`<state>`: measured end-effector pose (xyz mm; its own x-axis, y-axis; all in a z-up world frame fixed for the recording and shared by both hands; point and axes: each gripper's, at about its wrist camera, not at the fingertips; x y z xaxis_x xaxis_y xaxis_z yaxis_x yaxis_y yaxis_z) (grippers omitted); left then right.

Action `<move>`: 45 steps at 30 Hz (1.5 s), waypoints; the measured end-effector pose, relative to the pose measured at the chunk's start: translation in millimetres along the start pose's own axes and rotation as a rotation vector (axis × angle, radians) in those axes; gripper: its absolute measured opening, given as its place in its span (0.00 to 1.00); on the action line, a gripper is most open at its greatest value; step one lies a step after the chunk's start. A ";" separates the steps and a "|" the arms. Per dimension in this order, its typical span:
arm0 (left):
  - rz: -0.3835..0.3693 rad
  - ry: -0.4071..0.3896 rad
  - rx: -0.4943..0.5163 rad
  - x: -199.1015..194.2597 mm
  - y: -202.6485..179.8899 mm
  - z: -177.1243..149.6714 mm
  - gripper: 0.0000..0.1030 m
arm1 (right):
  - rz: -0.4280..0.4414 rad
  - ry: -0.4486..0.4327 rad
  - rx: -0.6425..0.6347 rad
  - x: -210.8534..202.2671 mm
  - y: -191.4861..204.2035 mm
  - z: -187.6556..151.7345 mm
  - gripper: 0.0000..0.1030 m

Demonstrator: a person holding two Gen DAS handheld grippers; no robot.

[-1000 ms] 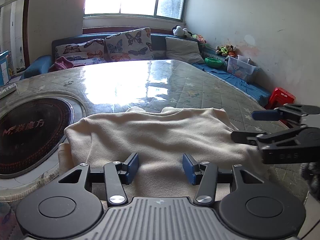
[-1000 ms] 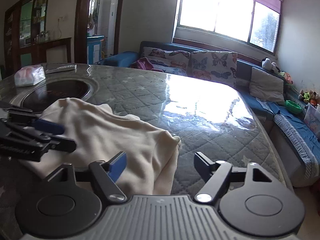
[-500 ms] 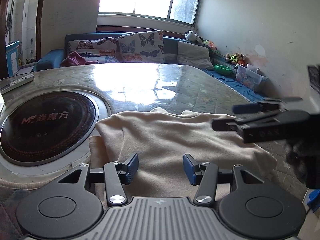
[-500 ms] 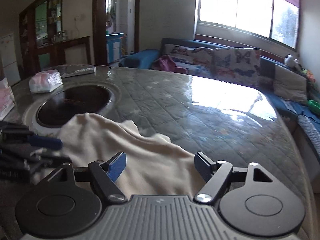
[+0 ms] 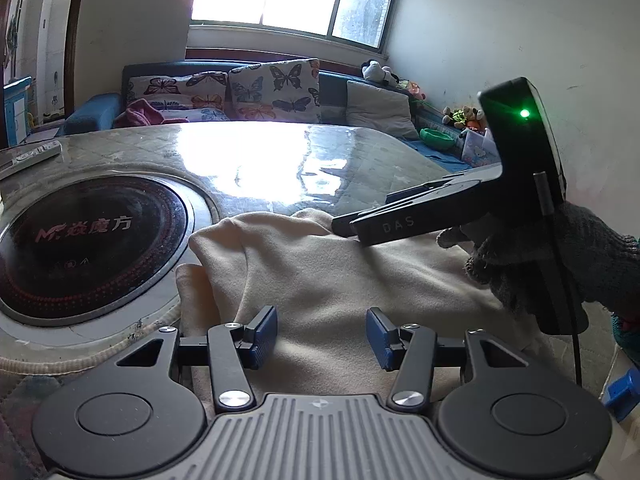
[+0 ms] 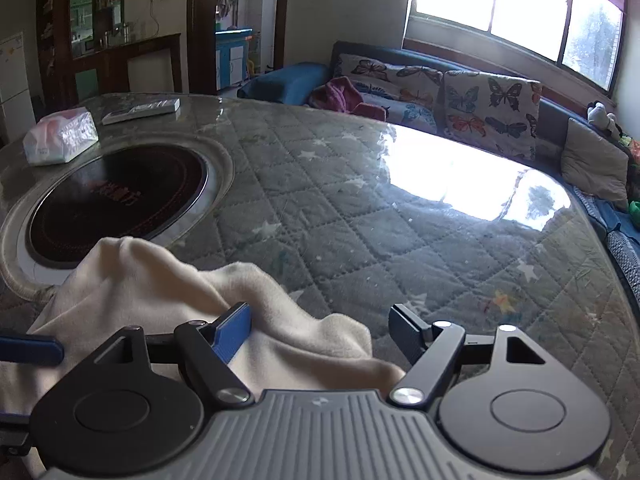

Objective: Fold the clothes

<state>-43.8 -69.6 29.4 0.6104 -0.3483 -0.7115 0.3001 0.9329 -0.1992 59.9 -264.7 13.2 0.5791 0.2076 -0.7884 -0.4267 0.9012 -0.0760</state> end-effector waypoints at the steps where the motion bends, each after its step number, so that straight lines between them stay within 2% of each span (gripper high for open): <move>1: 0.000 -0.004 -0.005 -2.4 1.5 0.0 0.51 | 0.001 -0.012 -0.003 -6.5 0.3 -1.5 0.75; 6: 0.037 -0.035 -0.032 -17.2 12.7 -1.3 0.52 | 0.015 -0.045 -0.081 -37.2 8.4 -15.7 0.75; 8: 0.057 -0.039 -0.050 -20.2 19.0 -2.2 0.52 | 0.018 -0.052 -0.131 -49.5 18.5 -30.9 0.76; 13: 0.088 -0.014 -0.106 -19.2 31.4 -8.0 0.52 | -0.019 -0.065 -0.253 -55.5 47.9 -58.1 0.78; 16: 0.097 0.002 -0.137 -19.8 37.4 -11.4 0.53 | -0.061 -0.089 -0.286 -57.3 59.3 -63.3 0.78; 20: 0.108 0.011 -0.176 -22.7 43.7 -15.2 0.65 | -0.003 -0.135 -0.300 -75.9 72.6 -57.9 0.80; 24: 0.125 0.006 -0.191 -27.3 46.8 -17.0 0.79 | 0.067 -0.137 -0.343 -84.1 89.5 -57.3 0.80; 27: 0.139 -0.003 -0.201 -31.5 51.5 -16.0 0.81 | 0.139 -0.123 -0.424 -87.0 112.9 -61.7 0.80; 31: 0.135 -0.008 -0.270 -36.6 67.3 -12.0 0.81 | 0.165 -0.112 -0.539 -84.7 143.6 -69.4 0.77; 34: 0.118 -0.015 -0.322 -39.4 77.2 -9.7 0.79 | 0.182 -0.097 -0.602 -79.5 161.2 -72.3 0.67; 38: 0.077 -0.015 -0.357 -40.2 80.4 -8.0 0.77 | 0.187 -0.093 -0.658 -73.5 178.7 -73.7 0.47; 40: 0.053 -0.011 -0.371 -39.3 79.9 -7.0 0.75 | 0.194 -0.084 -0.647 -71.1 181.5 -70.1 0.38; 41: 0.040 -0.009 -0.377 -38.5 79.3 -6.5 0.75 | 0.198 -0.079 -0.641 -69.9 182.7 -68.1 0.27; 44: -0.002 -0.003 -0.400 -36.2 76.8 -4.8 0.75 | 0.230 -0.083 -0.601 -71.6 178.5 -61.7 0.12; 45: -0.015 -0.001 -0.412 -35.1 76.2 -3.9 0.75 | 0.245 -0.088 -0.583 -73.3 175.5 -59.4 0.11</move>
<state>-45.3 14.0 36.6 0.6089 -0.3619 -0.7059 -0.0094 0.8865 -0.4626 -98.7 -144.4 21.3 0.4615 0.4341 -0.7737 -0.8473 0.4742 -0.2394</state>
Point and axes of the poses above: each gripper's, at about its wrist camera, not at the fingertips, and x roughly the way its jaws point, y to its left, z to its top, and after that the axes turned 10 degrees about y, right-handed
